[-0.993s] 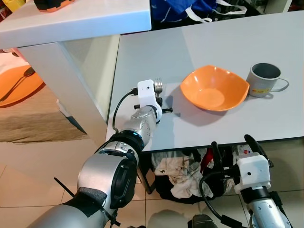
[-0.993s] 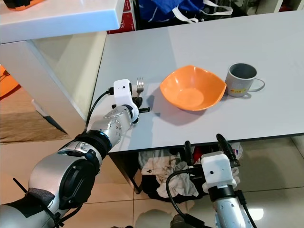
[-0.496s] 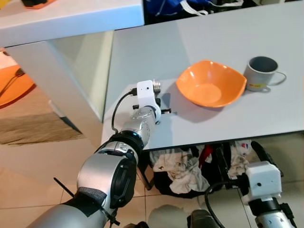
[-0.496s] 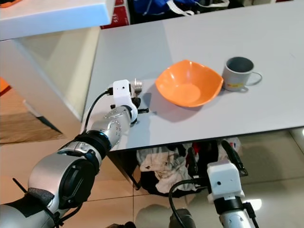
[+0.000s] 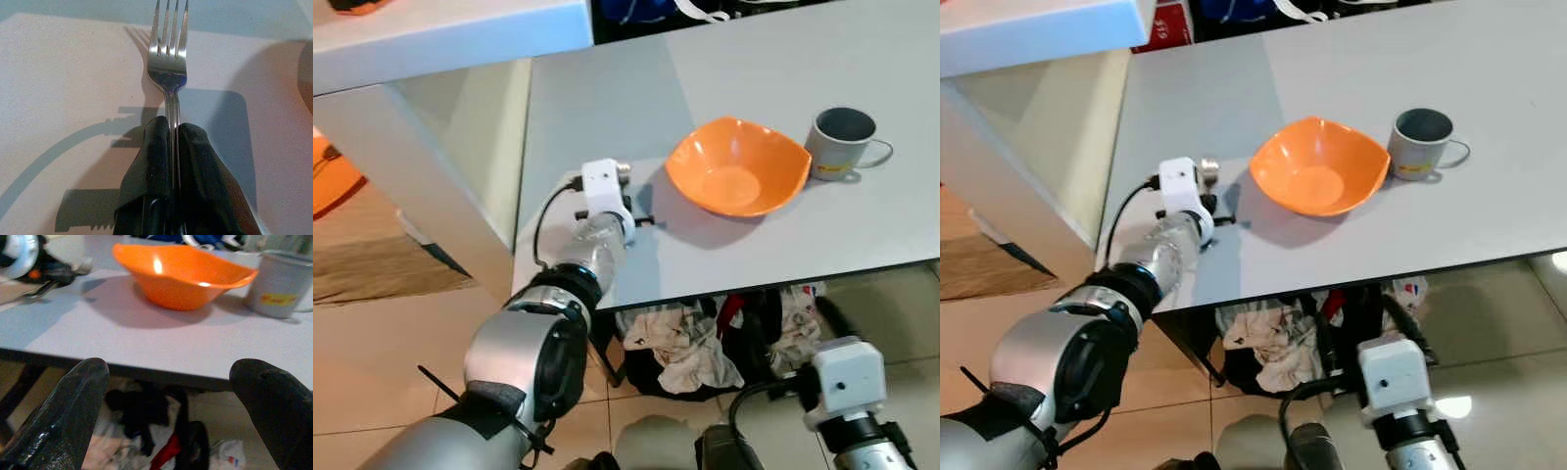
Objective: Setting the table
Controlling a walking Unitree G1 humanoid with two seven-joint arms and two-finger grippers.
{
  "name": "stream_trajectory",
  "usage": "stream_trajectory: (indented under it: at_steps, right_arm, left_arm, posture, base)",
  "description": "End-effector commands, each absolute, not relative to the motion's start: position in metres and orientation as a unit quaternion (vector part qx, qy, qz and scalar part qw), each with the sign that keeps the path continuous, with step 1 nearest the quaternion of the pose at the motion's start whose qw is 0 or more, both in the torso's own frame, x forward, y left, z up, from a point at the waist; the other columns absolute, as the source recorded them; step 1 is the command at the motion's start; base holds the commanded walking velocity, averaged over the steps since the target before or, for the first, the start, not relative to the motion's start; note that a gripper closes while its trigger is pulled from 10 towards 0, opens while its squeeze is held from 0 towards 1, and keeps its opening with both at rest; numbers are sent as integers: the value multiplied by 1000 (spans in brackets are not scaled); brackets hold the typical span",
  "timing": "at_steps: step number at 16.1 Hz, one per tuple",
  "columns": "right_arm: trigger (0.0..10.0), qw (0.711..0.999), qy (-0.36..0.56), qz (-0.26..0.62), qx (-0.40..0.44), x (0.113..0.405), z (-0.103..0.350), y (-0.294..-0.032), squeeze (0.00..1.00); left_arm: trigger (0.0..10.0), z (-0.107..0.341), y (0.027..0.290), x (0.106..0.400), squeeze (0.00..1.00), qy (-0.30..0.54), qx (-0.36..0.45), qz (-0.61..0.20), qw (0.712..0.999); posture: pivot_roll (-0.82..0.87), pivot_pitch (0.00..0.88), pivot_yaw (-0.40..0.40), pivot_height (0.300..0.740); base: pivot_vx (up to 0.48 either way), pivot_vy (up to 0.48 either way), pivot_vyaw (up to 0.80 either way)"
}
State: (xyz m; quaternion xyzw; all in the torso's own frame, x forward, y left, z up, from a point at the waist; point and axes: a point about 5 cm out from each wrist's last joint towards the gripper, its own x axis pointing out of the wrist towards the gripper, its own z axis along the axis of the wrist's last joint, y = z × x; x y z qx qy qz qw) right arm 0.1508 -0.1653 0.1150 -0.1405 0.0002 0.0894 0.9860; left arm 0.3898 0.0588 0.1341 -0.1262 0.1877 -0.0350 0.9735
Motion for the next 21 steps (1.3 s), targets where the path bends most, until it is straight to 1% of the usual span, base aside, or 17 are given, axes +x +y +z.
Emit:
stream_trajectory:
  at_steps: [1, 4, 6, 9, 10, 11, 17, 18, 19, 20, 21]
  right_arm:
    - [10000, 984, 6, 119, -129, 150, 114, -157, 0]
    - [10000, 981, 8, 148, -128, 156, 108, -148, 0]
    - [10000, 980, 9, 151, -128, 157, 107, -145, 0]
    - [10000, 980, 8, 153, -125, 150, 110, -143, 0]
    - [10000, 980, 8, 154, -124, 149, 110, -142, 0]
    - [10000, 980, 9, 154, -124, 149, 110, -142, 0]
    - [10000, 981, 11, 154, -121, 145, 112, -136, 0]
    - [10000, 981, 11, 154, -121, 145, 112, -136, 0]
    - [10000, 981, 10, 154, -121, 144, 112, -134, 0]
    - [10000, 981, 10, 154, -121, 144, 113, -134, 0]
    - [10000, 981, 10, 154, -121, 143, 113, -133, 0]
  left_arm:
    - [0, 136, 62, 391, 0, 188, -125, -24, 974]
    - [0, 135, 64, 391, 0, 189, -126, -15, 974]
    - [0, 135, 66, 392, 0, 188, -126, -9, 974]
    - [0, 135, 71, 392, 0, 189, -127, 1, 974]
    - [510, 134, 73, 392, 0, 191, -126, 7, 973]
    - [10000, 133, 74, 392, 0, 191, -126, 8, 973]
    - [10000, 128, 81, 391, 0, 198, -119, 21, 973]
    - [10000, 128, 81, 391, 286, 199, -117, 22, 973]
    - [10000, 127, 82, 391, 427, 200, -115, 22, 973]
    - [10000, 126, 83, 390, 451, 201, -114, 22, 973]
    - [10000, 126, 83, 390, 651, 202, -113, 22, 973]
  posture:
    - [-466, 137, 188, 736]
    - [-472, 133, 187, 736]
    - [-472, 133, 187, 736]
    - [-470, 145, 185, 736]
    - [-469, 147, 186, 736]
    - [-469, 149, 185, 736]
    - [-462, 157, 181, 736]
    - [-463, 156, 181, 736]
    - [-463, 156, 182, 736]
    - [-463, 155, 182, 736]
    - [-462, 156, 184, 736]
  base:
    - [0, 0, 0]
    - [0, 0, 0]
    - [0, 0, 0]
    - [0, 0, 0]
    - [0, 0, 0]
    - [0, 0, 0]
    - [0, 0, 0]
    - [0, 0, 0]
    - [0, 0, 0]
    - [0, 0, 0]
    - [0, 0, 0]
